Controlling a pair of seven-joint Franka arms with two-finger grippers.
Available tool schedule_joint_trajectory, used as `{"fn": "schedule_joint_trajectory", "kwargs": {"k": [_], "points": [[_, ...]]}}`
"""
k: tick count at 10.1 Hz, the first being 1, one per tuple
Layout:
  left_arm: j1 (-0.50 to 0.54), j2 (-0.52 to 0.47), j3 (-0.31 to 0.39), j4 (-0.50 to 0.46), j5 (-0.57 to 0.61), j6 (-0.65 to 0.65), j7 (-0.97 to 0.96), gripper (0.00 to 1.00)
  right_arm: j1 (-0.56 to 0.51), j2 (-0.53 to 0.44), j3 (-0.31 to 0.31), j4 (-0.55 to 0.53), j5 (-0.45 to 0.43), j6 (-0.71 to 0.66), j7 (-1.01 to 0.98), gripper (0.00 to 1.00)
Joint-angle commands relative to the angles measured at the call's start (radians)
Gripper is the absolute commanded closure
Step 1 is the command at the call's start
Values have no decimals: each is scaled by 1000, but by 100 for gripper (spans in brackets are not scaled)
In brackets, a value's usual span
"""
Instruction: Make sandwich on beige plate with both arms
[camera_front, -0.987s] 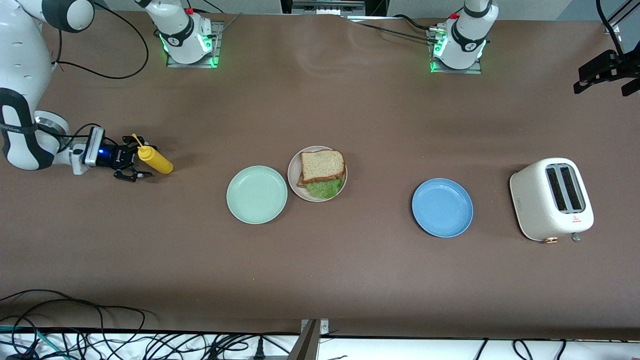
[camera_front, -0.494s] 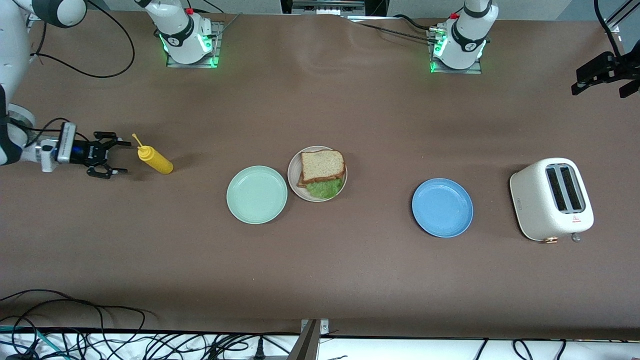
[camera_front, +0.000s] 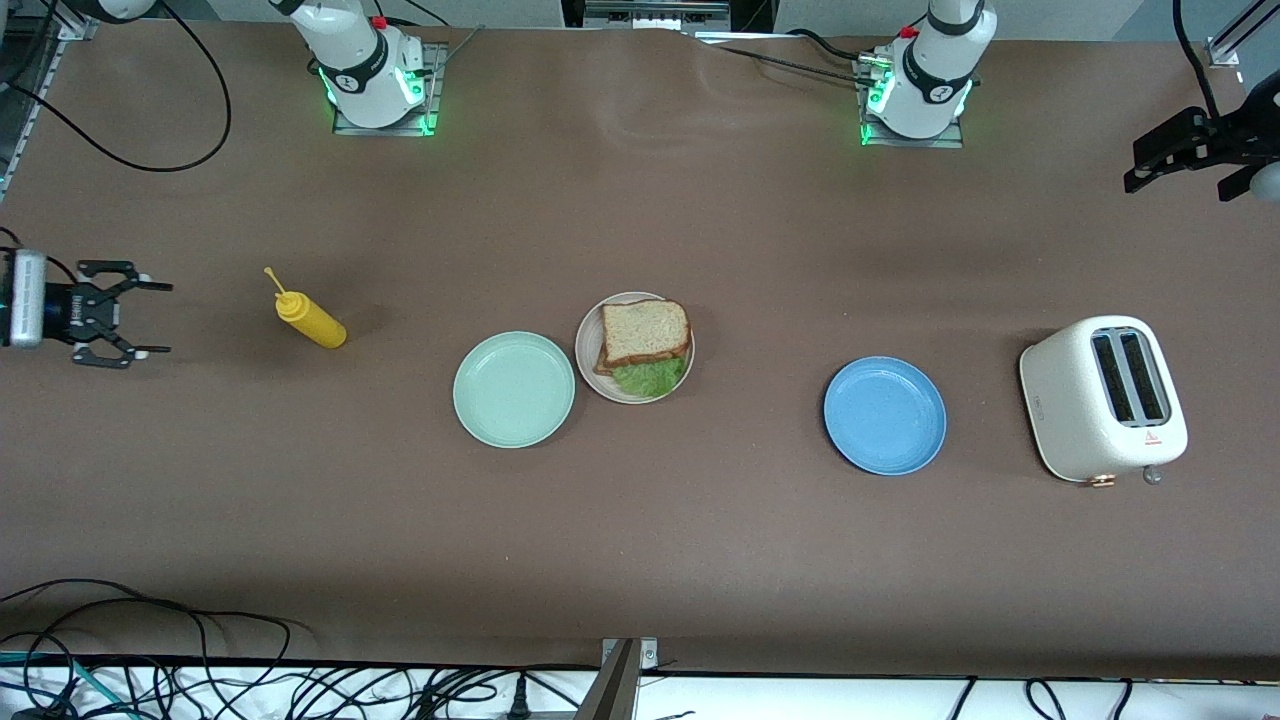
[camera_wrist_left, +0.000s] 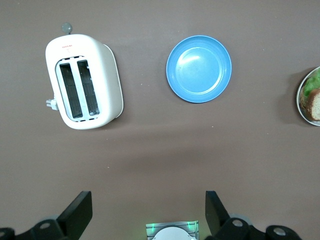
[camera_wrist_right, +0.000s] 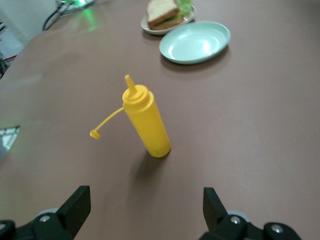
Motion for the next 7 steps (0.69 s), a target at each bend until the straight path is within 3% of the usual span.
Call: {"fn": "schedule_joint_trajectory", "kwargs": {"k": [1, 3, 5, 7], "points": [[-1, 14, -12, 22, -10, 0, -2, 0, -12, -130, 96, 30, -153, 20, 337, 0], [0, 14, -12, 22, -10, 0, -1, 0, -12, -208, 183, 79, -296, 27, 636, 0], [-1, 14, -12, 22, -10, 0, -2, 0, -12, -297, 330, 102, -536, 25, 946, 0], [-3, 15, -12, 22, -10, 0, -1, 0, -10, -363, 441, 103, -699, 21, 1281, 0]]}}
